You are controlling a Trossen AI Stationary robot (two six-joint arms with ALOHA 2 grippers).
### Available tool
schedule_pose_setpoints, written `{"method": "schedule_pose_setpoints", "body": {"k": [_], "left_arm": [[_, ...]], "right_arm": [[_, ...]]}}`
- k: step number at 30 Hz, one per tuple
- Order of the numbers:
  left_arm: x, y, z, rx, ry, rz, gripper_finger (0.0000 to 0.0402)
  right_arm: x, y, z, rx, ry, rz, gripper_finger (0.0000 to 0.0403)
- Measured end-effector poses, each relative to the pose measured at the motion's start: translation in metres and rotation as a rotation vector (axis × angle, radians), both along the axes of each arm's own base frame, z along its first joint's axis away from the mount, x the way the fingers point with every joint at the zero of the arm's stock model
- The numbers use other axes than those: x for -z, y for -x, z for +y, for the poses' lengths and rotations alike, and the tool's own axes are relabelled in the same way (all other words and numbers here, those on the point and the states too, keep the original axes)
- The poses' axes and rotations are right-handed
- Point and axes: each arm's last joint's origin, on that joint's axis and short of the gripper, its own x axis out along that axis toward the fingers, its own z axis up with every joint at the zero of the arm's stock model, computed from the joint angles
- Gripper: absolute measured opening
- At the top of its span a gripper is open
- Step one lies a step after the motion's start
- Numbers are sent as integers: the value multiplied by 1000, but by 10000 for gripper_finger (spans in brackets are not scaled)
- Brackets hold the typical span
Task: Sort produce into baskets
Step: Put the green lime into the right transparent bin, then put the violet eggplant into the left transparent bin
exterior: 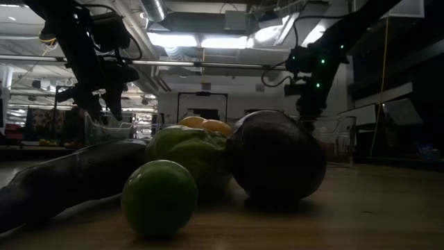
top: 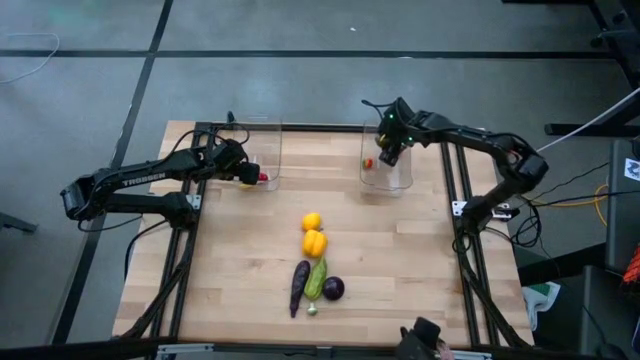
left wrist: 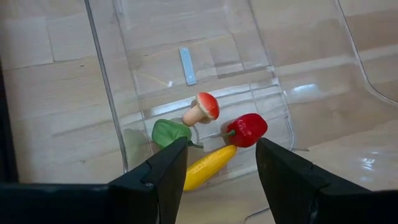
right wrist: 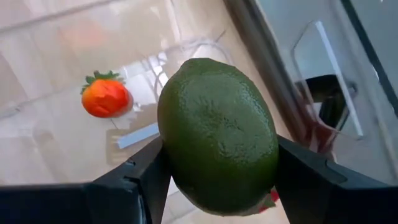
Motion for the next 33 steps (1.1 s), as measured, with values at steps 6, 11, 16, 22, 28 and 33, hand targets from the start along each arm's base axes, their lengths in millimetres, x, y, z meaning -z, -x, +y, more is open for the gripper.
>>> {"method": "schedule_pose_setpoints", "body": {"k": [6, 11, 16, 22, 28, 33], "left_arm": [[0, 0, 0, 0, 0, 0, 188], [0, 0, 0, -7, -11, 7, 188], [0, 1, 1, -16, -23, 14, 187], [0, 1, 1, -17, -25, 15, 187], [0, 1, 1, -17, -25, 15, 187], [0, 1, 1, -17, -25, 15, 188]], "right_arm": [[10, -7, -6, -1, 7, -9, 237], [9, -10, -8, -1, 34, -38, 237], [9, -11, -9, 30, 27, -57, 239], [9, -10, -9, 68, 24, -64, 277], [9, -10, -9, 77, 28, -64, 319], [8, -12, -11, 76, 44, -80, 328]]}}
